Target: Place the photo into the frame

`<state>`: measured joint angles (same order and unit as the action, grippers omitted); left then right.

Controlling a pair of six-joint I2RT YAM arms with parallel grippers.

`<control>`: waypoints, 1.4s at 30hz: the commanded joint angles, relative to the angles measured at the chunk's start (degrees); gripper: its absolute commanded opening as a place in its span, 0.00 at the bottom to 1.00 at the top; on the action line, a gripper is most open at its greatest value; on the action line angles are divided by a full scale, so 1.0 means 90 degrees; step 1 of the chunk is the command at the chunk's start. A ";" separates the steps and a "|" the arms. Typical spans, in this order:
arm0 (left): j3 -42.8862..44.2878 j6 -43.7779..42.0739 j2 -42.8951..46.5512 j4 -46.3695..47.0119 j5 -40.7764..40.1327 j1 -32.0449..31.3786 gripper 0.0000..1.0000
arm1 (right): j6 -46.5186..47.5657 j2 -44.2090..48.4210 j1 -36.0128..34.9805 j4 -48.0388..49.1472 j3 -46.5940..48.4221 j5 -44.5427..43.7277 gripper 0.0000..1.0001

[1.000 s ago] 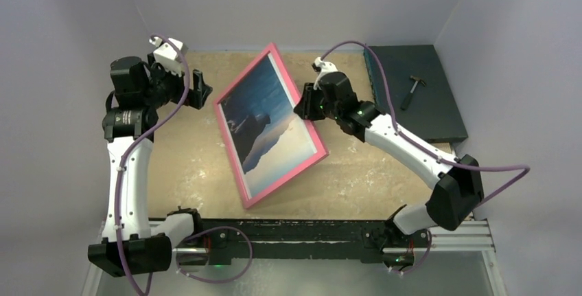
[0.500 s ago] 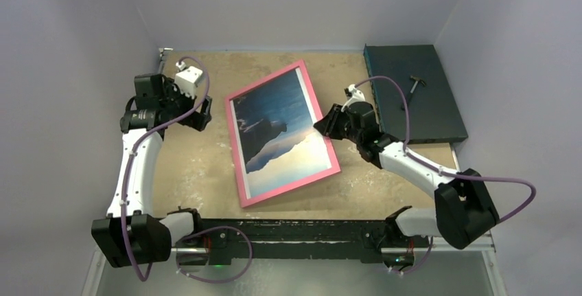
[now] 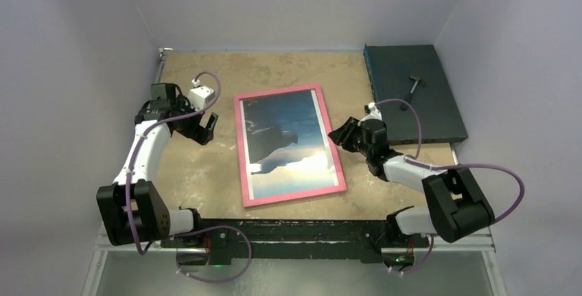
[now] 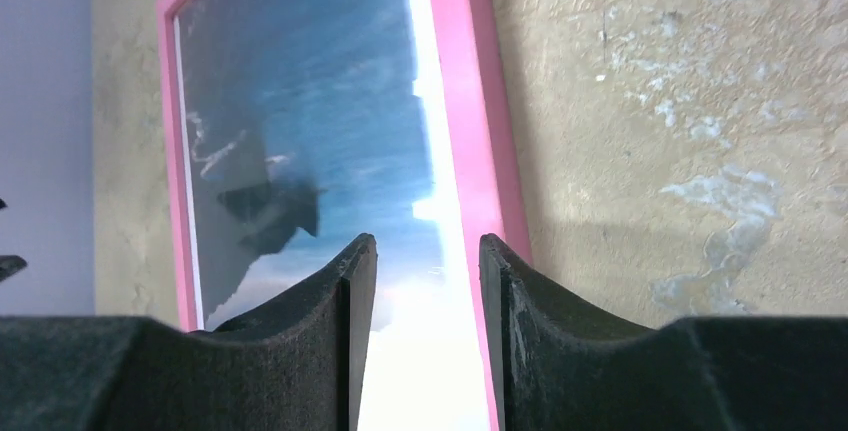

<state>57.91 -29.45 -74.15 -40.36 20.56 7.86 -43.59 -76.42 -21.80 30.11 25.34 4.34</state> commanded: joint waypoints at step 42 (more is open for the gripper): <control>-0.5180 0.3223 -0.0212 1.0803 0.0298 0.0074 1.00 | 0.3441 0.2735 0.0693 0.2687 -0.1781 -0.6300 0.99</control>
<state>15.25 -5.45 -74.13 33.10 20.80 8.23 -18.17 -52.16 -16.32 38.87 12.10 -47.92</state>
